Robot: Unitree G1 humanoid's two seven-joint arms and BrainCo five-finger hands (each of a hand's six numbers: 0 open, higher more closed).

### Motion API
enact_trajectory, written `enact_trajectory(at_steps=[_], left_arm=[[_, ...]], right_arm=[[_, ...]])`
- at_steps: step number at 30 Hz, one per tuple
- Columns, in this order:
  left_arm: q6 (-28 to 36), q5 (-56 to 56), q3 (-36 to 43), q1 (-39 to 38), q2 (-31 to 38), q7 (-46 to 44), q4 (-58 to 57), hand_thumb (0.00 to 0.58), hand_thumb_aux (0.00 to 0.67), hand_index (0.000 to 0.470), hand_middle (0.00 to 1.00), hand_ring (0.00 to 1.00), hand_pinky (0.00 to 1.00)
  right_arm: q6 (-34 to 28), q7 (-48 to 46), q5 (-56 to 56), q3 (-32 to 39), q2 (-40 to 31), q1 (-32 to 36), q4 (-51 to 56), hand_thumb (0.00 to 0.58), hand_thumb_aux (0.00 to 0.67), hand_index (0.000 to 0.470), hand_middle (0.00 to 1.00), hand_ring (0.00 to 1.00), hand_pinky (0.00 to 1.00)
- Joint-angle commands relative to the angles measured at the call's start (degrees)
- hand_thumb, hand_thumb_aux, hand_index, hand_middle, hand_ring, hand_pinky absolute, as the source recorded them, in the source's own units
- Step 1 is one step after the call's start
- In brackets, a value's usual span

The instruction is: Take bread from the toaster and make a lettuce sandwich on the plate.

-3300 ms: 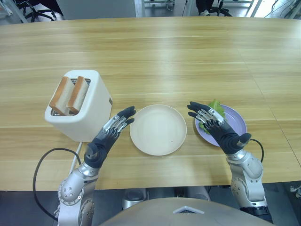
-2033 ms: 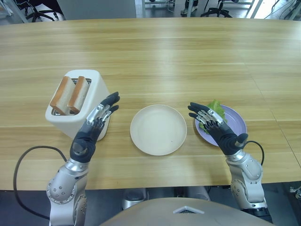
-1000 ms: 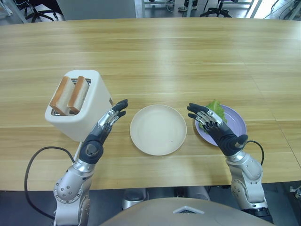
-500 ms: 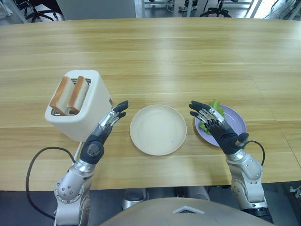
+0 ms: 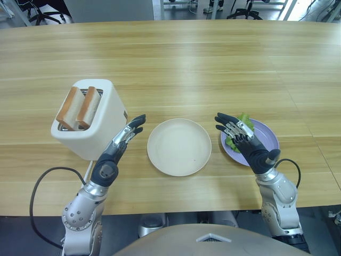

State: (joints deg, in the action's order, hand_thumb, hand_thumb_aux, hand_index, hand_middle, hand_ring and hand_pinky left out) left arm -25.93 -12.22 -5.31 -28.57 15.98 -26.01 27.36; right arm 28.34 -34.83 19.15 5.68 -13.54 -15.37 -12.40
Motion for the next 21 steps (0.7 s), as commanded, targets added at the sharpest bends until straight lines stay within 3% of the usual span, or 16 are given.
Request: enact_trajectory(at_steps=[1, 21], left_arm=[[-0.5, 0.9, 0.3, 0.2, 0.1, 0.3, -1.2, 0.000, 0.000, 0.000, 0.00, 0.00, 0.00], [-2.7, 2.3, -0.1, 1.1, 0.2, 1.6, -2.1, 0.000, 0.000, 0.000, 0.00, 0.00, 0.00]], right_arm=[[0.7, 0.4, -0.9, -0.5, 0.1, 0.6, 0.8, 0.000, 0.000, 0.000, 0.00, 0.00, 0.00], [1.9, 0.4, -1.2, 0.3, -0.2, 0.9, 1.3, 0.000, 0.000, 0.000, 0.00, 0.00, 0.00]])
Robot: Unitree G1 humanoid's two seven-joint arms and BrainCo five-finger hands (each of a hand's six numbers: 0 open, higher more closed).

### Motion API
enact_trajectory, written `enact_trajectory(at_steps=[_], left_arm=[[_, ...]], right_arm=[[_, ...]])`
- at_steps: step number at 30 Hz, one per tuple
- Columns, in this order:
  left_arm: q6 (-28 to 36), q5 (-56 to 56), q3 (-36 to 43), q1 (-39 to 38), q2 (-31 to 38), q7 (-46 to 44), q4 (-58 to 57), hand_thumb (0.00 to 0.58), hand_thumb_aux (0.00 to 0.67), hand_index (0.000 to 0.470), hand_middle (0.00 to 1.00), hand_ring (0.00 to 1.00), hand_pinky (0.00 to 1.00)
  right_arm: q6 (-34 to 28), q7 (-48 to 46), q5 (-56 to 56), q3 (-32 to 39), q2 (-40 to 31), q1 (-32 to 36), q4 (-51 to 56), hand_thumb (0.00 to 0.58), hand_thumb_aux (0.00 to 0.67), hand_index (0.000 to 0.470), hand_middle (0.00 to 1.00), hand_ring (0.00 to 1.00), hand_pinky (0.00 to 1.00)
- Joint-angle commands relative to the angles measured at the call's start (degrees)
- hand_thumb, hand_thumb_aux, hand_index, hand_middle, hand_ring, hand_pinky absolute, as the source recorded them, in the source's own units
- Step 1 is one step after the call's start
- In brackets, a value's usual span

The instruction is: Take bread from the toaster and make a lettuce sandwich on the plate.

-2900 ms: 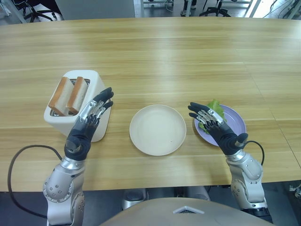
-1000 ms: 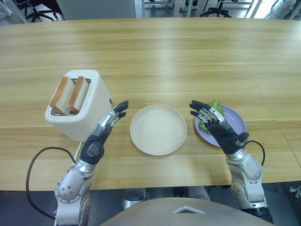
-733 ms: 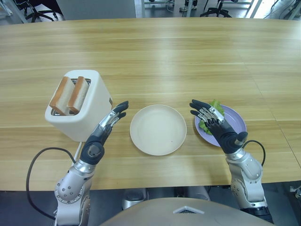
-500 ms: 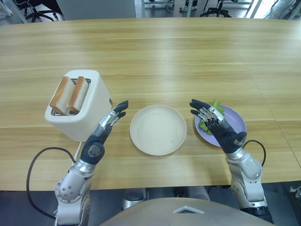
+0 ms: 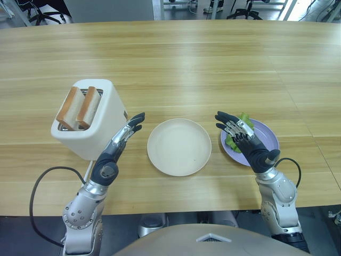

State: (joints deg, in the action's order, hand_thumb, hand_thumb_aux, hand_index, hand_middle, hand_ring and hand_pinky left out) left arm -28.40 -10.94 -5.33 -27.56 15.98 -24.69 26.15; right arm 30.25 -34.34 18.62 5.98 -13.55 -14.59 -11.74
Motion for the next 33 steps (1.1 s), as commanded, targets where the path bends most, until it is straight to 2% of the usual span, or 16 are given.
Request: enact_trajectory(at_steps=[1, 33], left_arm=[[-0.2, 1.0, 0.0, 0.1, 0.3, 0.3, -0.9, 0.000, 0.000, 0.000, 0.00, 0.00, 0.00], [-1.4, 1.6, 0.4, -0.1, 0.4, 1.0, -2.1, 0.000, 0.000, 0.000, 0.00, 0.00, 0.00]], right_arm=[[0.0, -0.1, -0.7, 0.1, -0.2, 0.2, 0.7, 0.000, 0.000, 0.000, 0.00, 0.00, 0.00], [0.7, -0.6, -0.4, 0.3, -0.3, 0.0, 1.1, 0.000, 0.000, 0.000, 0.00, 0.00, 0.00]])
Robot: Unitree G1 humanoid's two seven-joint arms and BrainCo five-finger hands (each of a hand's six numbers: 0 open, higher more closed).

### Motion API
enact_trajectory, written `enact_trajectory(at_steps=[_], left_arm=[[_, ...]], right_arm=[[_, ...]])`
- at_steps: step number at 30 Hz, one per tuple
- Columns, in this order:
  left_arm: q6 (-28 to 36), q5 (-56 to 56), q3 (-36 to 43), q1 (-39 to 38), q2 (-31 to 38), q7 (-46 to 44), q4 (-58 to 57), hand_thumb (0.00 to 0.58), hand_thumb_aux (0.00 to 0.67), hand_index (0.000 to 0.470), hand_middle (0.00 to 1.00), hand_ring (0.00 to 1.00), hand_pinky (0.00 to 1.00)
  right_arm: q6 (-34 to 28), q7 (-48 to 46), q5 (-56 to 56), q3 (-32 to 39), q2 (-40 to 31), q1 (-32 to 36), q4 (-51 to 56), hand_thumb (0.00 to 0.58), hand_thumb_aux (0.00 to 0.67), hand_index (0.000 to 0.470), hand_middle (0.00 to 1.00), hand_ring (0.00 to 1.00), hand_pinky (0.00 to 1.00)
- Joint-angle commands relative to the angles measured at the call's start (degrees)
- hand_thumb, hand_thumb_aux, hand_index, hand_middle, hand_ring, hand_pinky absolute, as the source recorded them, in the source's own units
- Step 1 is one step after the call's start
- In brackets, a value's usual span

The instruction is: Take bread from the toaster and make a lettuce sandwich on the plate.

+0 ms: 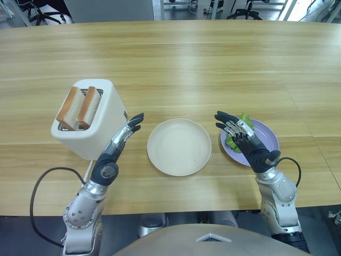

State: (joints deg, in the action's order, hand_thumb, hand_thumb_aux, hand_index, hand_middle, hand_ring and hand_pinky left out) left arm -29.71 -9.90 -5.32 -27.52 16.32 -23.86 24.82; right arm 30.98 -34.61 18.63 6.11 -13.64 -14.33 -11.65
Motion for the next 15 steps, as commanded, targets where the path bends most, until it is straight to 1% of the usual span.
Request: enact_trajectory(at_steps=[1, 15], left_arm=[[-0.1, 0.6, 0.4, -0.1, 0.1, 0.1, -0.8, 0.000, 0.000, 0.000, 0.00, 0.00, 0.00], [-1.2, 0.3, 0.1, 0.3, 0.3, 0.0, -2.4, 0.000, 0.000, 0.000, 0.00, 0.00, 0.00]], right_arm=[[0.0, -0.4, -0.4, 0.1, -0.2, -0.3, 1.0, 0.000, 0.000, 0.000, 0.00, 0.00, 0.00], [0.5, -0.2, -0.5, 0.0, 0.1, 0.5, 2.3, 0.000, 0.000, 0.000, 0.00, 0.00, 0.00]])
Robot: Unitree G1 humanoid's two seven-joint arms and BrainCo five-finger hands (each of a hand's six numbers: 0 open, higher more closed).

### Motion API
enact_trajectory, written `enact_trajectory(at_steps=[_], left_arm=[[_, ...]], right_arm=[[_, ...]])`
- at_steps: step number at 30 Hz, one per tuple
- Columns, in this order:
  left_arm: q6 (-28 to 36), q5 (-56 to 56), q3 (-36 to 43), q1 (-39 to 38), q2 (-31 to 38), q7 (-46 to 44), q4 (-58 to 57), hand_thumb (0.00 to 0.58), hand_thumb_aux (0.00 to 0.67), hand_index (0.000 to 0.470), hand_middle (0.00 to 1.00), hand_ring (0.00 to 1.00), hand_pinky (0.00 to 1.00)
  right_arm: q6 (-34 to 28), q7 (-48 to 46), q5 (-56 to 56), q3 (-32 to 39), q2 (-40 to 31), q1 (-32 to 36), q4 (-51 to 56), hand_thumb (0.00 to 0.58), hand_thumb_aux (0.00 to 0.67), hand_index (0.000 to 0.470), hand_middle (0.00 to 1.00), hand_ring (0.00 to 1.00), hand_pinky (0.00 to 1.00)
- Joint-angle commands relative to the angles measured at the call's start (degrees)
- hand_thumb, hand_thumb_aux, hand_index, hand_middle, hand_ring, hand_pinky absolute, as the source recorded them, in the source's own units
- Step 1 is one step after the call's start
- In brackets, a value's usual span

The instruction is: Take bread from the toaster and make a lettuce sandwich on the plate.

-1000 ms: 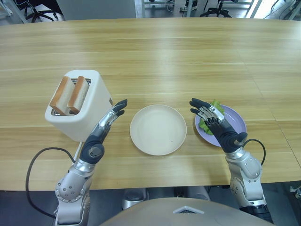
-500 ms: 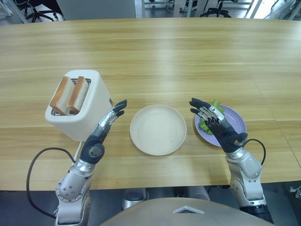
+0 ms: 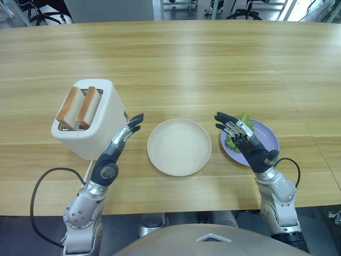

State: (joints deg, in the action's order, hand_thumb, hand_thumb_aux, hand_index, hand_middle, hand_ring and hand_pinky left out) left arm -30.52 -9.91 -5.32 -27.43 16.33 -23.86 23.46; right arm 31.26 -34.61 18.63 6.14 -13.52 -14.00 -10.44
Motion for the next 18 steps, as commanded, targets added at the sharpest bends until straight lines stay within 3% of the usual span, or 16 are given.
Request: enact_trajectory(at_steps=[1, 8, 13, 15, 18], left_arm=[[-0.5, 0.3, 0.1, 0.2, 0.3, 0.0, -1.1, 0.000, 0.000, 0.000, 0.00, 0.00, 0.00], [-1.2, 0.9, -1.2, 0.2, 0.1, 1.0, -0.2, 0.000, 0.000, 0.000, 0.00, 0.00, 0.00], [1.3, 1.4, -9.2, 3.3, -0.6, 7.7, 3.8, 0.000, 0.000, 0.000, 0.00, 0.00, 0.00], [4.8, 9.3, -18.0, 7.4, -0.9, 15.7, 5.1, 0.000, 0.000, 0.000, 0.00, 0.00, 0.00], [10.5, 32.8, -29.1, 15.2, 5.3, 27.2, 1.9, 0.000, 0.000, 0.000, 0.00, 0.00, 0.00]], right_arm=[[0.3, -0.2, -0.5, 0.0, 0.0, 0.1, 1.1, 0.000, 0.000, 0.000, 0.00, 0.00, 0.00], [0.5, -0.2, -0.4, 0.0, 0.0, 0.0, 1.2, 0.000, 0.000, 0.000, 0.00, 0.00, 0.00], [0.5, -0.1, -0.4, 0.0, 0.0, 0.0, 1.0, 0.000, 0.000, 0.000, 0.00, 0.00, 0.00], [0.4, -0.2, -0.2, -0.1, -0.1, 0.0, 0.9, 0.000, 0.000, 0.000, 0.00, 0.00, 0.00], [0.3, 0.0, 0.0, -0.4, -0.2, -0.1, 0.8, 0.000, 0.000, 0.000, 0.00, 0.00, 0.00]])
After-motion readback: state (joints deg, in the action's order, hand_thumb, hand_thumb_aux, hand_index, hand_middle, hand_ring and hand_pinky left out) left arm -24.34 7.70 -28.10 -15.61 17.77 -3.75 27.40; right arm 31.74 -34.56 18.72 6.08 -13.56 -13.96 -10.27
